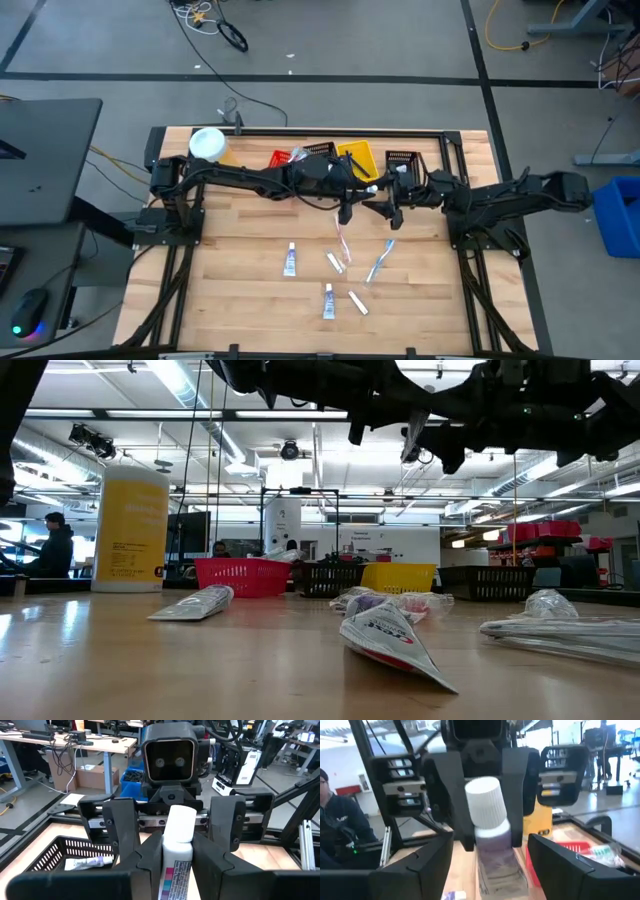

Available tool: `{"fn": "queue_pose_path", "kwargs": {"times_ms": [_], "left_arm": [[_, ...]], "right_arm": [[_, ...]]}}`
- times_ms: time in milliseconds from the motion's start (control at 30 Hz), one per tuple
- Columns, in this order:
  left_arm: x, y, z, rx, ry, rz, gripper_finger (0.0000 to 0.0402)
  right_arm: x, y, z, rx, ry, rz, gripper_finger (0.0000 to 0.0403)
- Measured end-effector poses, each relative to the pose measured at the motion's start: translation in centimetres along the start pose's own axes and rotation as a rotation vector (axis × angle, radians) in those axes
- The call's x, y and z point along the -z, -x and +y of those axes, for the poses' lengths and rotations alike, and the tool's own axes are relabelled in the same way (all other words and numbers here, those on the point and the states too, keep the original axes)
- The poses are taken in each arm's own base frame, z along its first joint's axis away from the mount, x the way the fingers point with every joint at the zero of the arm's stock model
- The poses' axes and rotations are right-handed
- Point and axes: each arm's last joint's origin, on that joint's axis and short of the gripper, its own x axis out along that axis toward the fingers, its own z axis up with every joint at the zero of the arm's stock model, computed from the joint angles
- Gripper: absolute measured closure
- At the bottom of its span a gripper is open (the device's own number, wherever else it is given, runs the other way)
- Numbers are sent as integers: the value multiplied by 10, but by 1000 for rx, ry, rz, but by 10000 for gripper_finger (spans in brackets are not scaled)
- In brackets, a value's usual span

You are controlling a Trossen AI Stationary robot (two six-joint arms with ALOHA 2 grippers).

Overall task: Pick & Place Travel size toiletries
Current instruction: Put the purple toothpaste into the right black bin

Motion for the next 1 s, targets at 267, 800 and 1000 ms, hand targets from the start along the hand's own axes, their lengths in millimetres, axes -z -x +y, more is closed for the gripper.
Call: {"fn": "queue_pose_path", "kwargs": {"times_ms": [267,800,1000], "left_arm": [[0,0,0,1,10,2,310],[0,0,0,-1,17,9,305],[2,0,1,-29,18,19,304]], "right_arm": [[6,-3,-2,10,18,42,174],[5,-3,-2,9,28,31,256],[6,-3,-2,13,14,43,278]]}}
